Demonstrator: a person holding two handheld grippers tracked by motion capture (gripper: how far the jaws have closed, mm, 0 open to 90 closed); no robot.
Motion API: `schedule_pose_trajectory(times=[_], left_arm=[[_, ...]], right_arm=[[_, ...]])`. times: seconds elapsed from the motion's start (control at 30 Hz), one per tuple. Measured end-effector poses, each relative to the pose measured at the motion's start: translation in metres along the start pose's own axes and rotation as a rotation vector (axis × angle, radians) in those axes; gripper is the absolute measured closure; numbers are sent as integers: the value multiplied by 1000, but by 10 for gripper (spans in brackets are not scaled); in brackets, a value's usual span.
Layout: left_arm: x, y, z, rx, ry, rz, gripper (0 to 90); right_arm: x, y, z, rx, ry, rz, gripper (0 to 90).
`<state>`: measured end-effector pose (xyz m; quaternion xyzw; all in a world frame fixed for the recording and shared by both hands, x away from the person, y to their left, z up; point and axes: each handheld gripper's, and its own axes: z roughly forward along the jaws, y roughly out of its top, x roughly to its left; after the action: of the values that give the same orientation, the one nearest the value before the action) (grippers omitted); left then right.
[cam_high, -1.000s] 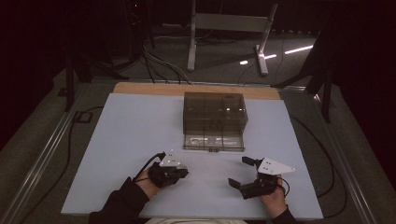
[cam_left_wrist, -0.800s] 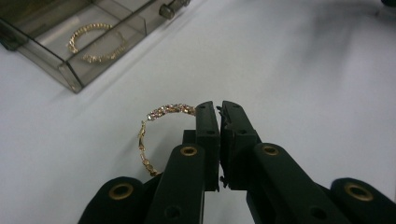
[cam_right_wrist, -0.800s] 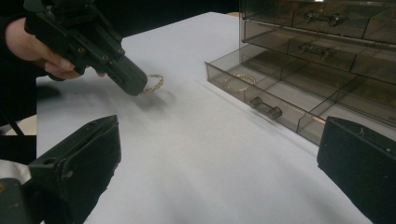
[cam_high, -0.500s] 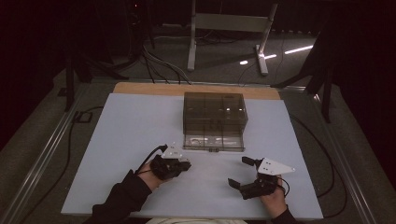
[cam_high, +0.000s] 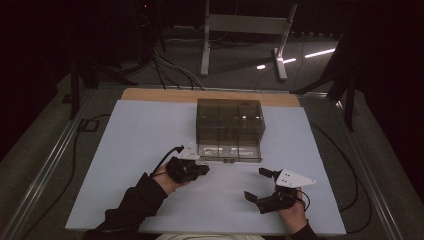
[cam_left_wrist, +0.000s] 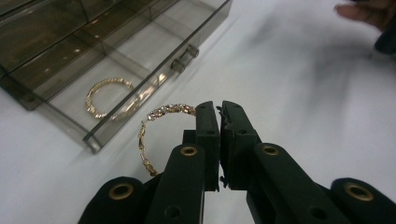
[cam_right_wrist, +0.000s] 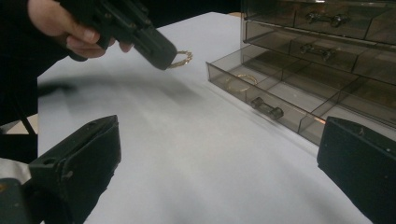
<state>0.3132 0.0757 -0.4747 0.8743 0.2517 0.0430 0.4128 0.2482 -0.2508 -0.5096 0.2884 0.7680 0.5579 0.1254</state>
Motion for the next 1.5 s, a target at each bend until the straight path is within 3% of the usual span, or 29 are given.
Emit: schedule_pose_trajectory(times=[0.43, 0.93, 1.17, 1.5], left_arm=[[8, 20, 6, -10, 20, 15, 879], [22, 39, 20, -19, 36, 0, 879], [32, 44, 30, -21, 48, -23, 879], [51, 36, 51, 12, 77, -73, 878]], right_arm=[[0, 0, 0, 1, 3, -1, 0], [0, 0, 0, -2, 7, 4, 0], [0, 0, 0, 0, 7, 1, 0], [1, 0, 0, 3, 12, 0, 0]])
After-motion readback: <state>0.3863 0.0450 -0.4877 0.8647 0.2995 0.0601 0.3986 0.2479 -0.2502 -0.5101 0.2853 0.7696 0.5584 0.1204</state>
